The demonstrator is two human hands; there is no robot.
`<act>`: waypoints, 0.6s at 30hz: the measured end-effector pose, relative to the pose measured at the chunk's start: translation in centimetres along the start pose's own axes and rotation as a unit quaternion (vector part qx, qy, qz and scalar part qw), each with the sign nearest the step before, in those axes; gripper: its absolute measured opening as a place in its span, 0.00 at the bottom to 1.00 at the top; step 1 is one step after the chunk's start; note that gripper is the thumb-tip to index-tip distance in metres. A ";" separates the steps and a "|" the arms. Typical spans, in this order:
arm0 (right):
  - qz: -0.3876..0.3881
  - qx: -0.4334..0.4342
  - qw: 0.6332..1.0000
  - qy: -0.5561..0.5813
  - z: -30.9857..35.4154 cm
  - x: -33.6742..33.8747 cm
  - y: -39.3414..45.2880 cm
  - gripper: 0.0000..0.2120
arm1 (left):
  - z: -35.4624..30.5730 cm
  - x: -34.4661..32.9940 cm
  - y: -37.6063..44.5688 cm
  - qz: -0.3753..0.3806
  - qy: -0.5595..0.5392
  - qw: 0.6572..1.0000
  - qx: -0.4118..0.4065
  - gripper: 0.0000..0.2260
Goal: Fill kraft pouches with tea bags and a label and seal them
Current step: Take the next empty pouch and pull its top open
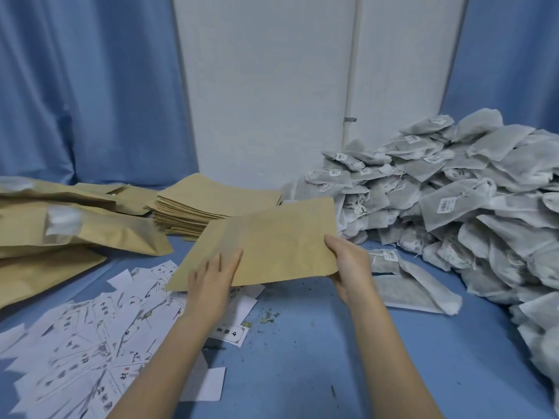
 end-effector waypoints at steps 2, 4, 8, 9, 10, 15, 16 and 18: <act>-0.003 0.031 0.999 -0.038 0.0 0.4 0.2 0.09 | -0.2 -1.7 0.1 0.114 -0.136 0.984 0.008 0.40; 0.013 0.048 0.995 -0.082 -0.1 0.3 0.3 0.10 | -2.0 -1.2 0.0 0.158 -0.276 0.948 -0.022 0.45; 0.086 0.034 0.991 -0.097 -1.0 -1.3 0.0 0.07 | -5.7 2.9 1.1 0.063 -0.582 0.811 0.008 0.36; 0.092 0.026 0.991 -0.091 -1.2 -1.7 -0.1 0.06 | -6.6 3.5 1.5 0.033 -0.586 0.809 0.024 0.32; 0.092 0.017 0.993 -0.073 -1.4 -2.1 -0.2 0.06 | -7.6 4.0 1.8 0.012 -0.571 0.820 0.028 0.29; 0.040 -0.005 0.999 0.001 -1.9 -2.0 -0.3 0.05 | -11.4 3.6 2.6 -0.022 -0.468 0.882 0.040 0.26; 0.035 -0.011 0.999 0.021 -2.0 -1.9 -0.4 0.06 | -11.6 3.5 2.6 -0.027 -0.480 0.875 0.049 0.26; 0.039 -0.036 0.997 0.053 -2.3 -1.7 -0.4 0.06 | -11.6 3.4 2.4 -0.053 -0.521 0.849 0.065 0.26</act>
Point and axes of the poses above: each hand's wrist, its own y-axis towards the middle knuckle, its own x-axis out of the back of the hand, z = x × y, the point moved 9 cm from there along y, towards the middle knuckle, and after that the axes turned 4 degrees about y, right-handed, at the moved point
